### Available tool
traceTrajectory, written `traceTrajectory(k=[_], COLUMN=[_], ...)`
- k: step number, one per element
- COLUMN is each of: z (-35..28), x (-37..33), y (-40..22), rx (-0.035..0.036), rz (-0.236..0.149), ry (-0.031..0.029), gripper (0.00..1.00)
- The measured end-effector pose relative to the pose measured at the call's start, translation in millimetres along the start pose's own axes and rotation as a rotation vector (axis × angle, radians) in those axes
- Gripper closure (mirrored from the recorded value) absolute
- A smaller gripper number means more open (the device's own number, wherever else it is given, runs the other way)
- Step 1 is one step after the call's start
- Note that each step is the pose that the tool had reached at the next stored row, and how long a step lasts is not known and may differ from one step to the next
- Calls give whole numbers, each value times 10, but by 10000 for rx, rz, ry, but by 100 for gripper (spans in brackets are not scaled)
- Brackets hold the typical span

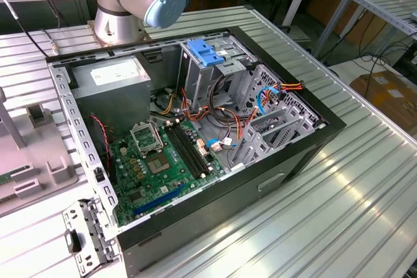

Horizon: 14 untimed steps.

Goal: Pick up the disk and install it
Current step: 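Pick up the disk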

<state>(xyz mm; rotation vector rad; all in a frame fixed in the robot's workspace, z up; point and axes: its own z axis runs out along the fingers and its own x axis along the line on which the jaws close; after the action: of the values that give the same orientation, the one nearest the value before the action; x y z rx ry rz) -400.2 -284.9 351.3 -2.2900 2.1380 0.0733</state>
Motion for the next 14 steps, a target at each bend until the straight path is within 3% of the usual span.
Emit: traceTrajectory(k=[14], z=[103], x=[-1], y=[74], rx=[0], rz=[-1], ry=[0], gripper=[25])
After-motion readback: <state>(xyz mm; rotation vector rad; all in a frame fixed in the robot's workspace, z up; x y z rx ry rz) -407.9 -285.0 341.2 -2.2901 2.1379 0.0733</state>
